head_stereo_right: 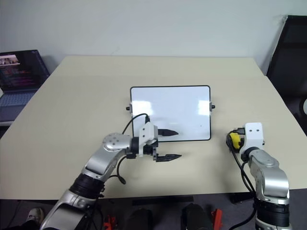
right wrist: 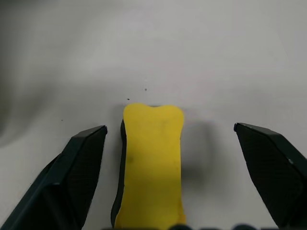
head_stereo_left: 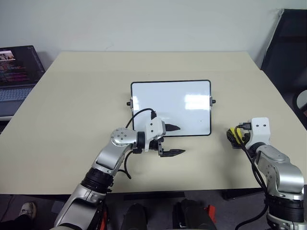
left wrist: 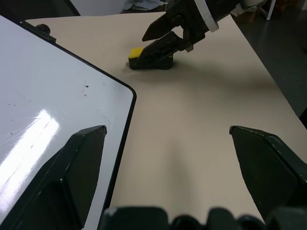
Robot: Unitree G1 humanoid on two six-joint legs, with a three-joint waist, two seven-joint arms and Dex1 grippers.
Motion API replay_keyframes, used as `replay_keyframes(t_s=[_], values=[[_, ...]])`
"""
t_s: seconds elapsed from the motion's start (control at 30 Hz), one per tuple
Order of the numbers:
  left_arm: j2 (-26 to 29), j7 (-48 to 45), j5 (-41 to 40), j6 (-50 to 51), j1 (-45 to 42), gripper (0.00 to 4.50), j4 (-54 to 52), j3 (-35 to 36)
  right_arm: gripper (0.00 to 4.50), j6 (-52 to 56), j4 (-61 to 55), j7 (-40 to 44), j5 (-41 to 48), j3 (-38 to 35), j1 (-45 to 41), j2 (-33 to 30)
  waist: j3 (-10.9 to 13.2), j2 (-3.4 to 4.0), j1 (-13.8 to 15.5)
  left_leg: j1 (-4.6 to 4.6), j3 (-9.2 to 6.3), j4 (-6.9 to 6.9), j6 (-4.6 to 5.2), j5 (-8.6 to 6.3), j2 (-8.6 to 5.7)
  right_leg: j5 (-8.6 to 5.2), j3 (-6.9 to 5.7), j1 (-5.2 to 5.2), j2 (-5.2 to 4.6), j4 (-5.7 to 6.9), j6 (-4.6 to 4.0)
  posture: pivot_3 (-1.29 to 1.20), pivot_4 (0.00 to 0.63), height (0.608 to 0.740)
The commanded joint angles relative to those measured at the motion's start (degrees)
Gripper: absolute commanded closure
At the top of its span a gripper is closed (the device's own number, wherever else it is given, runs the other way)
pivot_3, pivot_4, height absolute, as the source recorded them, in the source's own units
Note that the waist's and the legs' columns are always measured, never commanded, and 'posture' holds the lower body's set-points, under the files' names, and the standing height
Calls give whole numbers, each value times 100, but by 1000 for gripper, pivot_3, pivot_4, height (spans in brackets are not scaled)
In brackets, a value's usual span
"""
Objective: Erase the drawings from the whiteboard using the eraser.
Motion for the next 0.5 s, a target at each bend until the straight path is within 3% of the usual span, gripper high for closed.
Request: replay_keyframes(t_s=[0.03, 0.23, 0.5], values=[[35, 29, -81, 50, -22, 0, -261, 113, 34, -76, -171, -87, 23, -148, -73, -67, 0, 0, 0, 0, 0, 0, 0, 0, 0, 0, 0, 0, 0, 0, 0, 0, 150, 740], [171, 406, -173, 53, 394, 0, -706, 525, 34, 105, -977, -226, 234, -416, 178, 195, 1, 2, -7, 0, -1, -2, 0, 0, 3, 0, 0, -1, 1, -1, 0, 0, 150, 740], [-317, 2919, 680, 121, 1411, 0, -1427, 1352, 34, 57, -1861, -450, 576, -617, 665, 842, 1, 3, 1, 8, -2, 0, -1, 0, 3, 0, -1, 7, -7, 1, 1, 0, 150, 740]])
